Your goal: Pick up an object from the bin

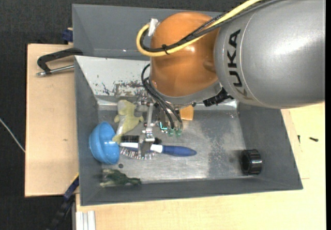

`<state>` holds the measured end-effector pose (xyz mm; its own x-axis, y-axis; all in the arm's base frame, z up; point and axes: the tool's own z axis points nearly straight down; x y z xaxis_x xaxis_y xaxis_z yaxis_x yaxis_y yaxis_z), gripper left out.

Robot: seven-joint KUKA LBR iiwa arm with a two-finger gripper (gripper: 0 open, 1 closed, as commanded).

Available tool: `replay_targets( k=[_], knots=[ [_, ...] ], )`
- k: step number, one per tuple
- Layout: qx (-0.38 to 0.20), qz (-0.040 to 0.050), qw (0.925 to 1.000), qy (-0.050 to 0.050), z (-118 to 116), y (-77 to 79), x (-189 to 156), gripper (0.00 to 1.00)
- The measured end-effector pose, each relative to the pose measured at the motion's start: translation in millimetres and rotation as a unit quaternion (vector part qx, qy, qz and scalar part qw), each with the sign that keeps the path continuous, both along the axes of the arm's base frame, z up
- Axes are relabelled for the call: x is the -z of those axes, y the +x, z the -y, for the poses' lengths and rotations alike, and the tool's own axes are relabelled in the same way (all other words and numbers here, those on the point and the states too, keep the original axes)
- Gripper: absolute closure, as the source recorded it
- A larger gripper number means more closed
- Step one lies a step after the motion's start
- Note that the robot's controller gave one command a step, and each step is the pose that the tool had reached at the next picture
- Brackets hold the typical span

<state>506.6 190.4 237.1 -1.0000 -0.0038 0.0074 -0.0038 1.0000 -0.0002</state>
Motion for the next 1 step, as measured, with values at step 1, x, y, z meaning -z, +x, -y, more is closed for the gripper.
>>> replay_targets(
  k=[1],
  knots=[
    [-0.036,0.0001,0.9993,0.0,-25.4,5.0,74.7,0.0]
  ],
)
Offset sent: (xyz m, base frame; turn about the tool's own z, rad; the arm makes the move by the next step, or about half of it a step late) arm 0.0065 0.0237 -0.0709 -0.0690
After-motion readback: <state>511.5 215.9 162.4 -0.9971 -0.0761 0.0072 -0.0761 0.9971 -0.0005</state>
